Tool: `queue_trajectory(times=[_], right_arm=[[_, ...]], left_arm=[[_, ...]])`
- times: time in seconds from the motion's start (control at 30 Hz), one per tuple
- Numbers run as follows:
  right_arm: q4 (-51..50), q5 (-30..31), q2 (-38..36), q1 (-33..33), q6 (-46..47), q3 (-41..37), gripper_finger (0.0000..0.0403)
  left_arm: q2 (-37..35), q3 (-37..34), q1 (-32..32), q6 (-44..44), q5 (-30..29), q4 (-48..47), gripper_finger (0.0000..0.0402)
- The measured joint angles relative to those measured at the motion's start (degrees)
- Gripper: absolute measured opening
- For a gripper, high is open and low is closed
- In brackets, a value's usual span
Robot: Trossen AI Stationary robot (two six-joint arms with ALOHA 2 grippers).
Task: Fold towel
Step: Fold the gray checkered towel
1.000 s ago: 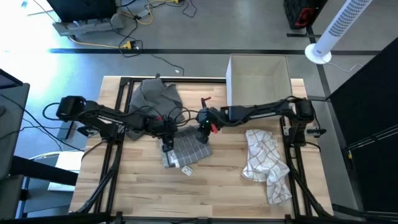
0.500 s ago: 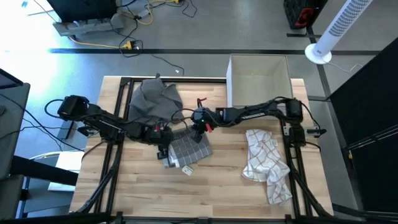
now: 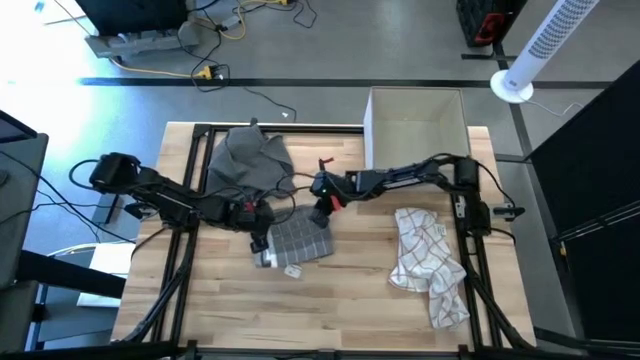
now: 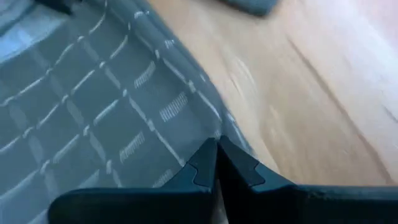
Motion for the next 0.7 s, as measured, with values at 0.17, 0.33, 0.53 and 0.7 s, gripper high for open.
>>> queue_trajectory(times=[0.17, 0.33, 0.53, 0.7], right_arm=[[-4.6, -0.2, -8.2, 3.4, 0.2, 0.2, 0.0], [-5.8, -1.7, -9.6, 8.6, -0.1, 0.2, 0.0], [-3.3, -5.9, -5.3, 11.3, 1.7, 0.1, 0.0], [-0.8, -8.0, -1.4, 11.6, 3.6, 0.1, 0.0]], left_arm=[[-3.5, 5.0, -0.7, -2.0, 1.1, -6.4, 0.0051], [-6.3, 6.7, -4.6, -7.7, 0.4, -3.2, 0.0051], [-3.8, 4.6, -12.6, -9.6, 0.5, 6.6, 0.0051], [1.5, 2.9, -16.4, -13.6, 2.2, 14.3, 0.0051]])
